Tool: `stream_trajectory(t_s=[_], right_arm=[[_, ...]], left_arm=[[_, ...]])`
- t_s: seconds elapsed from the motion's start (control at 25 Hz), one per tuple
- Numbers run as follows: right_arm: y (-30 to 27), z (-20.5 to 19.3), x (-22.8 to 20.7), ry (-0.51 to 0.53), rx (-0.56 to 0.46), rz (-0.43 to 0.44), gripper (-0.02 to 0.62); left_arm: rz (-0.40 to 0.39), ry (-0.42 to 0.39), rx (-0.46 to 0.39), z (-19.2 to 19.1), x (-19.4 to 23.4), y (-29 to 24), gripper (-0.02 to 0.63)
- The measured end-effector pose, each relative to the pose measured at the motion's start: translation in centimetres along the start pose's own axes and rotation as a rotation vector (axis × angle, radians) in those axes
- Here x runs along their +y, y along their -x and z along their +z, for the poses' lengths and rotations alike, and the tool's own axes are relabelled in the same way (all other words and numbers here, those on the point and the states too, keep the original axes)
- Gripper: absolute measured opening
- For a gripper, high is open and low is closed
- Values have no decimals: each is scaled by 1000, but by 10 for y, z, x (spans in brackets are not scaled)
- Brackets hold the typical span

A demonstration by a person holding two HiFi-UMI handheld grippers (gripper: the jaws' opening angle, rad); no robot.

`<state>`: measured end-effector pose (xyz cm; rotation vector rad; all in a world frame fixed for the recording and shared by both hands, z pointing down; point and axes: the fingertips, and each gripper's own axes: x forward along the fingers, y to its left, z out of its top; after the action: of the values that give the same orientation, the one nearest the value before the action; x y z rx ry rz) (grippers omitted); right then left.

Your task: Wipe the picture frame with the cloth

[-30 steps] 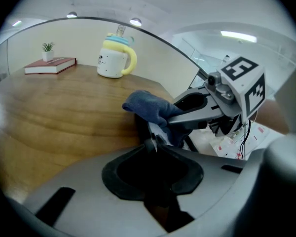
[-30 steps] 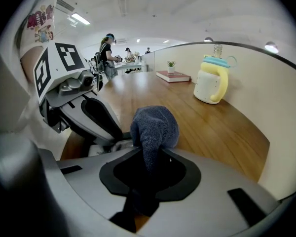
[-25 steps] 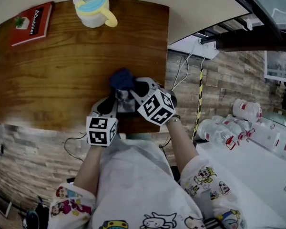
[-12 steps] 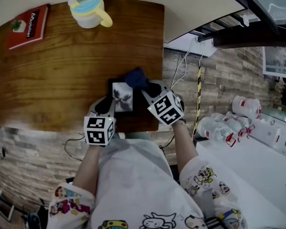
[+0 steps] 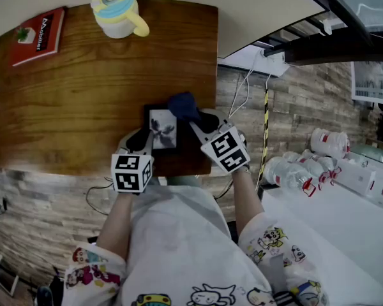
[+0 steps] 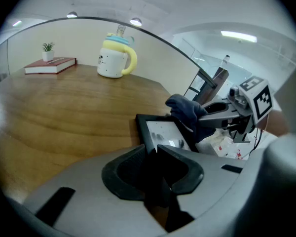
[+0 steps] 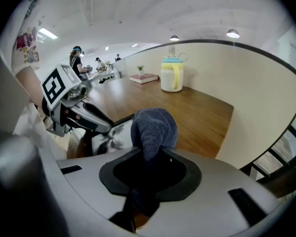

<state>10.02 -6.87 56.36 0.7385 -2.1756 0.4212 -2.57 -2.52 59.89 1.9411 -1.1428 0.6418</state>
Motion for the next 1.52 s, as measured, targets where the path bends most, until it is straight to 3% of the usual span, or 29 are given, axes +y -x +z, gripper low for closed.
stream_trajectory(t_s=[0.32, 0.48, 0.72, 0.88, 1.08, 1.52], right_arm=[[15, 48, 40, -39, -158, 63, 71], [5, 59, 63, -52, -185, 124, 71], [-28, 50, 89, -43, -126, 205, 71], [-44, 36, 93, -13, -58, 205, 71], [-54, 21, 94, 132, 49, 174, 71], [-53, 19, 92, 104, 57, 170, 70]], left_arm=[[6, -6, -4, 0, 0, 0, 74], [8, -9, -7, 0, -1, 1, 74], [7, -8, -9, 1, -1, 0, 74], [8, -9, -7, 1, -1, 0, 74], [4, -5, -8, 1, -1, 0, 74], [4, -3, -6, 1, -1, 0, 74]])
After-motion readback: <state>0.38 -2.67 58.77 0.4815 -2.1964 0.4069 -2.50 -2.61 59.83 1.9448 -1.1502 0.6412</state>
